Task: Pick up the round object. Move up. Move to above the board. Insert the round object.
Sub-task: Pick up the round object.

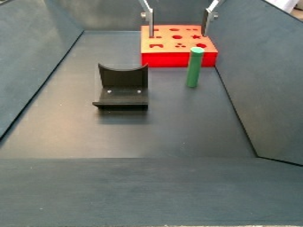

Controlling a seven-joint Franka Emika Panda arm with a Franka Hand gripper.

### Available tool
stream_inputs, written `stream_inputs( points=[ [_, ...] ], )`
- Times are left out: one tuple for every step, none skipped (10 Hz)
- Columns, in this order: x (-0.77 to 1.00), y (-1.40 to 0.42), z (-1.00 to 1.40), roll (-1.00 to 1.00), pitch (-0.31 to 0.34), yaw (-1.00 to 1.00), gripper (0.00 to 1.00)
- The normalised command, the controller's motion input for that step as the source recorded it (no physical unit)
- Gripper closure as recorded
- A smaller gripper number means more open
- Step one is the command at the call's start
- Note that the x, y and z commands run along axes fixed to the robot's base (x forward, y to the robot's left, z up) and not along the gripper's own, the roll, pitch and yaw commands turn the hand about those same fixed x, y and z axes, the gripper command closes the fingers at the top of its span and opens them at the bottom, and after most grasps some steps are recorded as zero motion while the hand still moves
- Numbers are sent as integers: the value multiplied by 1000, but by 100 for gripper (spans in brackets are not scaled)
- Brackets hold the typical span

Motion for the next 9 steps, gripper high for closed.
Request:
stream_inputs(
  points=[
    [-823,-486,-571,0,-121,-46,0],
    [-454,-763,-886,41,-156,0,0],
    [-474,-831,-937,47,-130,-80,0],
    [-509,-806,-974,53,-100,-89,0],
    [-514,-806,-997,56,-81,-89,0],
    [-457,-643,-949,123,-80,-46,0],
    [0,-89,-11,0,0,0,0],
    [0,-11,3,13,4,0,0],
    [-66,0,-123,53,0,0,0]
  ],
)
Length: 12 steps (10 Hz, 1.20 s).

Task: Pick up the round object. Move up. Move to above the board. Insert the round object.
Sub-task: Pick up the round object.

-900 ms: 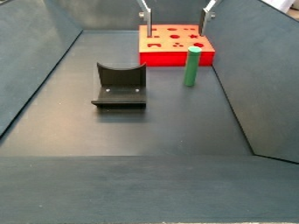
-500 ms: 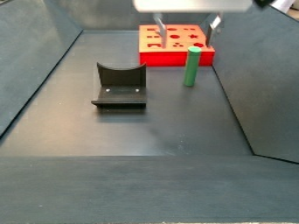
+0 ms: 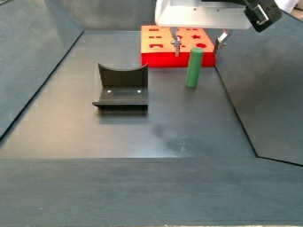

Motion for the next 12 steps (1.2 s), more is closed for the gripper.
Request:
stream_inputs(
  points=[
    [-420,-140,-629,219,-19,0,0],
    [-471,-143,-400,94,-53,-46,0],
    [-129,-20,0,0,0,0,0],
    [-6,-3,0,13,0,0,0],
    [0,0,0,0,0,0,100],
    [0,0,0,0,0,0,100],
    [0,0,0,0,0,0,100],
    [0,0,0,0,0,0,100],
    [0,0,0,0,0,0,100],
    [0,0,0,0,0,0,100],
    [0,0,0,0,0,0,100],
    [0,0,0,0,0,0,100]
  ],
)
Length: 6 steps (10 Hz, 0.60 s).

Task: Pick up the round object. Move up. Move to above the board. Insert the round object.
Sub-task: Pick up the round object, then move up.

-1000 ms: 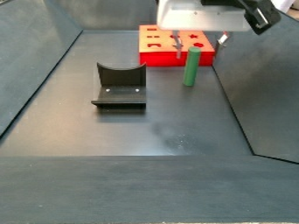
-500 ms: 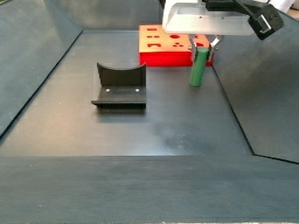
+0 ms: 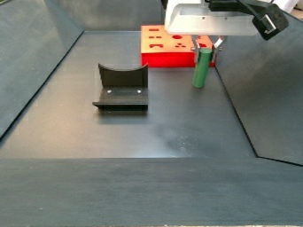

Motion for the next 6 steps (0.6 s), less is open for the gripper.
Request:
stream_inputs(
  points=[
    [0,0,0,0,0,0,100],
    [0,0,0,0,0,0,100],
    [0,0,0,0,0,0,100],
    [0,0,0,0,0,0,100],
    [0,0,0,0,0,0,100],
    [0,0,833,0,0,0,100]
  ],
)
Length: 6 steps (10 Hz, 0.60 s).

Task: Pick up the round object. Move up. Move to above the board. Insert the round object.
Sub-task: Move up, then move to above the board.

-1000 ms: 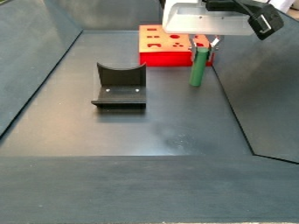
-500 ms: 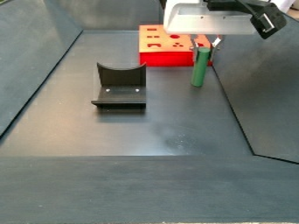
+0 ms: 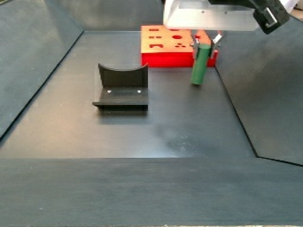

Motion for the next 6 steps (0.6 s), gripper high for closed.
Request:
stream_inputs(
  points=[
    [-53,-3,794,-2,28,-17,100],
    [-70,-9,715,-13,49,-14,100],
    [-48,-14,567,-37,51,-5,100],
    [-40,-13,476,-51,49,2,100],
    [-26,-15,283,-77,45,6,100],
    [-637,155,1000,278,-241,174,100]
  ],
)
